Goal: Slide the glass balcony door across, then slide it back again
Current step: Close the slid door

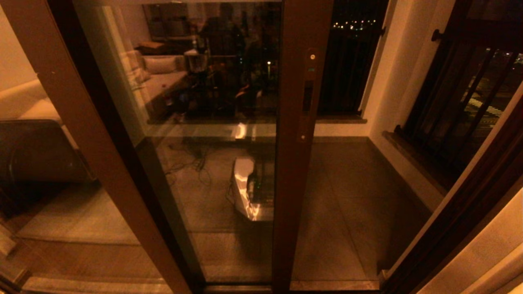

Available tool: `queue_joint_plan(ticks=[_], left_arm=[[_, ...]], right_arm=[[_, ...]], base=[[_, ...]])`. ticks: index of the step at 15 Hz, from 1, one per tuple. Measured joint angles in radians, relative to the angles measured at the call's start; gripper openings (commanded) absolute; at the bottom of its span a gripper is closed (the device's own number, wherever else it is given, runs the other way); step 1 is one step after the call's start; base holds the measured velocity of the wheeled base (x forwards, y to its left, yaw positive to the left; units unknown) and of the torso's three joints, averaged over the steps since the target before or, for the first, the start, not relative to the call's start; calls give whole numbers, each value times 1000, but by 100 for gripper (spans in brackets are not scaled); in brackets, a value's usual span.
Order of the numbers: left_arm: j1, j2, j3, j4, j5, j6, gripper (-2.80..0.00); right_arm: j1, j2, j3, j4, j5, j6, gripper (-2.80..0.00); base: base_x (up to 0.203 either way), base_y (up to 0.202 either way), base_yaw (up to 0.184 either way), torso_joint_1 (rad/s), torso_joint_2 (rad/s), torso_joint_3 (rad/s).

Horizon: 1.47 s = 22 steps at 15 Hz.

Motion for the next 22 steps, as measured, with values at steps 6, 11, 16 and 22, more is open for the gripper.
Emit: queue_joint_plan(ticks=[6,11,16,22], left_arm=[[0,0,0,0,0,0,-280],[0,0,0,0,0,0,-280],[0,0,0,0,0,0,-280],[0,0,0,0,0,1,-280]], right_arm=[[49,568,-429,3,226,175,-280],[293,891,-733,82,166,267,-280],[572,1096,-819,98,-290,262,-280],[647,1210,-897,97,-448,188,-280]], base=[[0,0,0,0,0,0],[0,0,0,0,0,0],[0,0,0,0,0,0],[0,0,0,0,0,0]])
